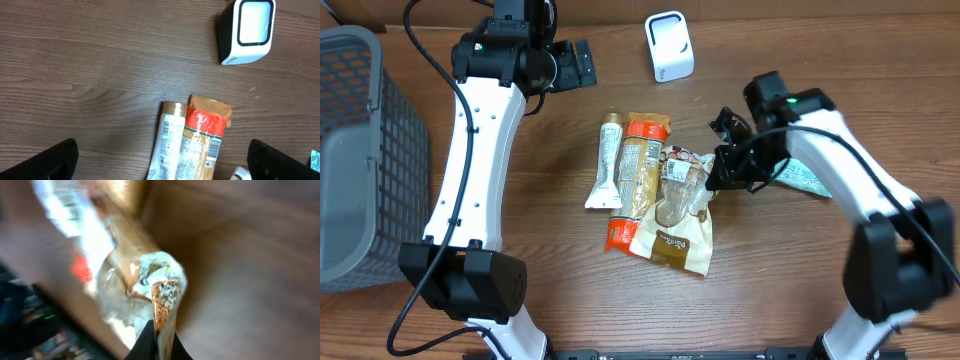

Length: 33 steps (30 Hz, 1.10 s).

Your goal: Scan the item barcode

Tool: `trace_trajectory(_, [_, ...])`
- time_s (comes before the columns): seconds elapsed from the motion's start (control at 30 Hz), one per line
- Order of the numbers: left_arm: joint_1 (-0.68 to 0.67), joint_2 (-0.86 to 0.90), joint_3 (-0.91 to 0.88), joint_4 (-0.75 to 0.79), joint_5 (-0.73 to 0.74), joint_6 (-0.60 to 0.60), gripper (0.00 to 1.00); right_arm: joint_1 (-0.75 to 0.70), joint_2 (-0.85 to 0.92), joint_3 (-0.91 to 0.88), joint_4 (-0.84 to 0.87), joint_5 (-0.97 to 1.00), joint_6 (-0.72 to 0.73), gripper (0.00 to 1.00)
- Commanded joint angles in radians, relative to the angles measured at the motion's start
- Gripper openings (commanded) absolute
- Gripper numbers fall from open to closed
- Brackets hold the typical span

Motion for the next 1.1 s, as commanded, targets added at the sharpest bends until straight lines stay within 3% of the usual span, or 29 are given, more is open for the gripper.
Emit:
trace_trajectory(0.0, [-0.001, 0.0, 0.01, 0.0, -0.003, 0.001, 1.0, -0.004, 0.076, 0.014, 0.06, 0.091, -0.054, 0.07])
trace_trajectory(0.13, [-0.001, 0.0, 0.01, 0.0, -0.003, 0.001, 1.0, -0.032, 0.089, 0.014, 0.126, 0.017, -0.05, 0.46])
trace_trajectory(0.17, [-0.001, 0.0, 0.01, 0.0, -0.003, 0.001, 1.0, -0.043, 0.089, 0.015, 0.135, -0.016, -0.049, 0.61])
trace_trajectory(0.23, [-0.001, 0.0, 0.01, 0.0, -0.003, 0.001, 0.99, -0.073, 0.089, 0.016, 0.142, -0.08, -0.035, 0.8])
trace_trajectory(0.27, [-0.001, 0.0, 0.01, 0.0, -0.003, 0.001, 0.99, -0.086, 0.089, 0.016, 0.141, -0.099, -0.02, 0.83])
trace_trajectory(0.5, [-0.001, 0.0, 0.01, 0.0, -0.003, 0.001, 1.0, -0.16, 0.09, -0.006, 0.079, -0.161, 0.002, 0.96])
trace_trajectory(0.73, [-0.001, 0.0, 0.01, 0.0, -0.003, 0.001, 0.99, -0.173, 0.09, -0.164, 0.144, -0.224, 0.002, 0.97])
trace_trajectory(0.93, [-0.001, 0.0, 0.01, 0.0, -0.003, 0.001, 1.0, -0.169, 0.091, -0.293, 0.298, -0.395, 0.026, 0.93])
trace_trajectory(1.07, [-0.001, 0.0, 0.01, 0.0, -0.003, 0.001, 1.0, -0.129, 0.091, -0.386, 0.543, -0.405, 0.261, 0.82])
